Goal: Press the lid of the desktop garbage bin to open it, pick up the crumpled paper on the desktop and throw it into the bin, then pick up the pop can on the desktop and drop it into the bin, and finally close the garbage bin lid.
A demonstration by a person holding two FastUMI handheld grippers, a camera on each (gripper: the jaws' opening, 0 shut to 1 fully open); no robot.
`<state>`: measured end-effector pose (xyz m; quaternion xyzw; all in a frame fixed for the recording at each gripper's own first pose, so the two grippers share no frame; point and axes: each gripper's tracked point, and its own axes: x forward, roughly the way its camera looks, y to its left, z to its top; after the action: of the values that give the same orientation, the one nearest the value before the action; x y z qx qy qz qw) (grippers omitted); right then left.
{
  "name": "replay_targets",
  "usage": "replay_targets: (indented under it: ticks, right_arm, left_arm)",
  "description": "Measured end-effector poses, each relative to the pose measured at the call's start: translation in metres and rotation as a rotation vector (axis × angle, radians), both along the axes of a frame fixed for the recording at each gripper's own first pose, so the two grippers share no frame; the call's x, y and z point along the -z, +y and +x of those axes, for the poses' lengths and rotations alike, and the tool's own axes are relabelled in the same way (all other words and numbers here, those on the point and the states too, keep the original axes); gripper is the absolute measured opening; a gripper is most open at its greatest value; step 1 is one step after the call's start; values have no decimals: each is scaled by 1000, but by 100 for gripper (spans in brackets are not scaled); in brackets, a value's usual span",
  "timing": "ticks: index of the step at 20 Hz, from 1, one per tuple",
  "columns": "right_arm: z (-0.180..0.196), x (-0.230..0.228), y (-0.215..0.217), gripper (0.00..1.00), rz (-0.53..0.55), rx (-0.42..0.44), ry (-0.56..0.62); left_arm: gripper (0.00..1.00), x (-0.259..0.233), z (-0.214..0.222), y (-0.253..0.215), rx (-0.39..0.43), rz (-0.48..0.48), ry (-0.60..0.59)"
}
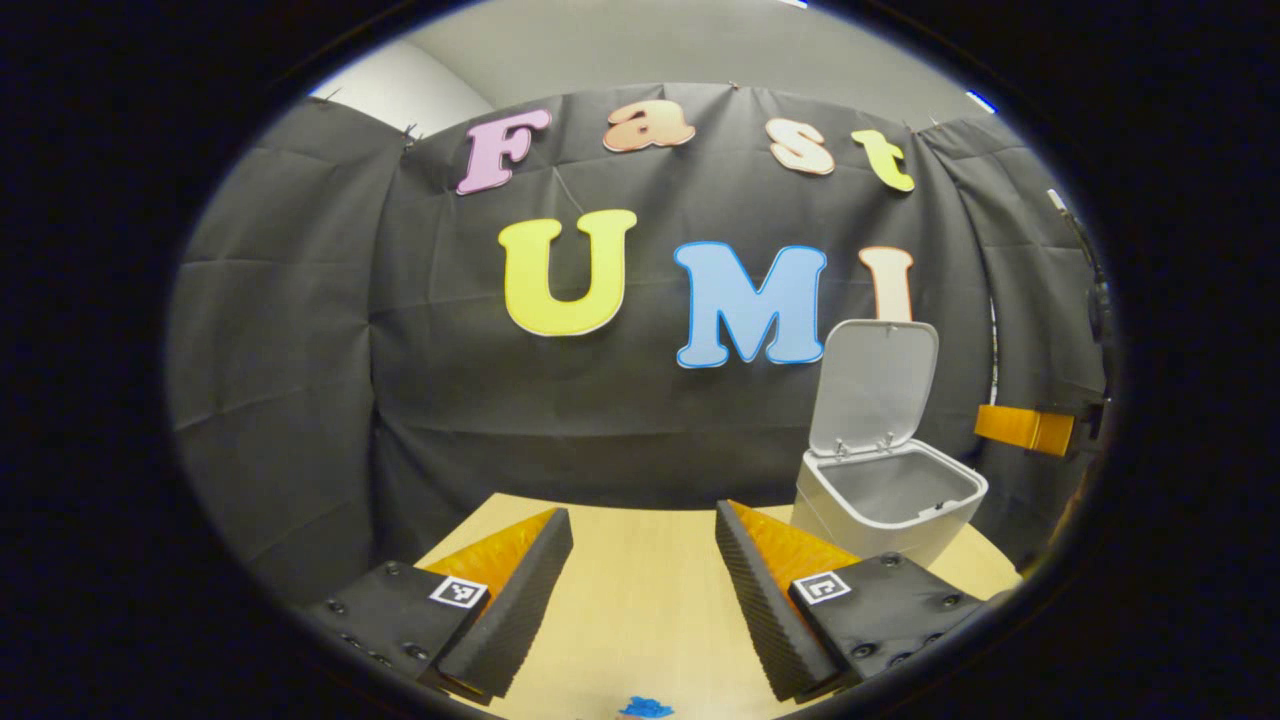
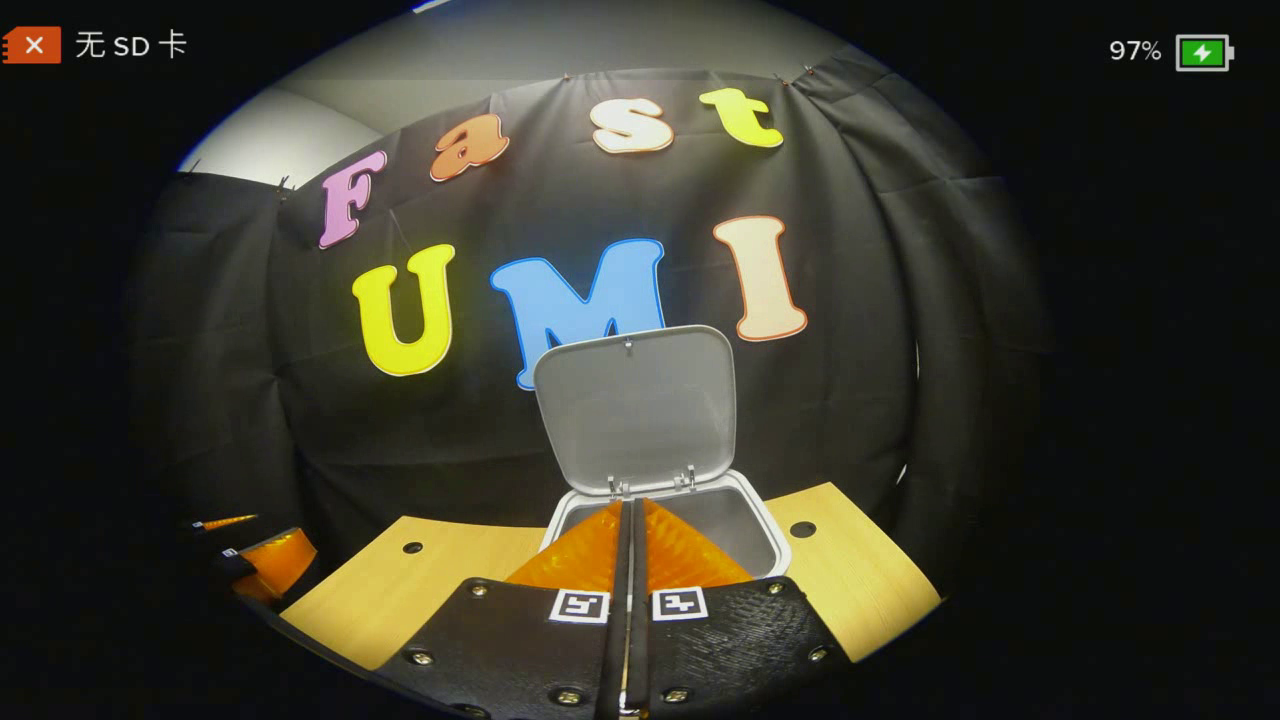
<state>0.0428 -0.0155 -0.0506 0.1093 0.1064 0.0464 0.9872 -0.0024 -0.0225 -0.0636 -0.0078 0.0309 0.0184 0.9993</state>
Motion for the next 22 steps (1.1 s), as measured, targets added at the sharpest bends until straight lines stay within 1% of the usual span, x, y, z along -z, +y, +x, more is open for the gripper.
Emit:
replay_targets:
  ticks: [9, 13, 18, 22]
  right_arm:
    - [-6, -3, 2, 2, -12, -12, -5]
    - [-9, -2, 2, 2, -24, -14, 0]
    - [-11, 4, 1, 2, -40, -15, 16]
    - [-11, 7, 1, 2, -53, -15, 29]
  left_arm:
    - [95, 48, 2, 14, 26, -20, 38]
    - [96, 90, 4, 23, 31, -25, 107]
    - [95, 153, 2, 23, 52, -63, 210]
    - [96, 193, -4, 20, 55, -62, 279]
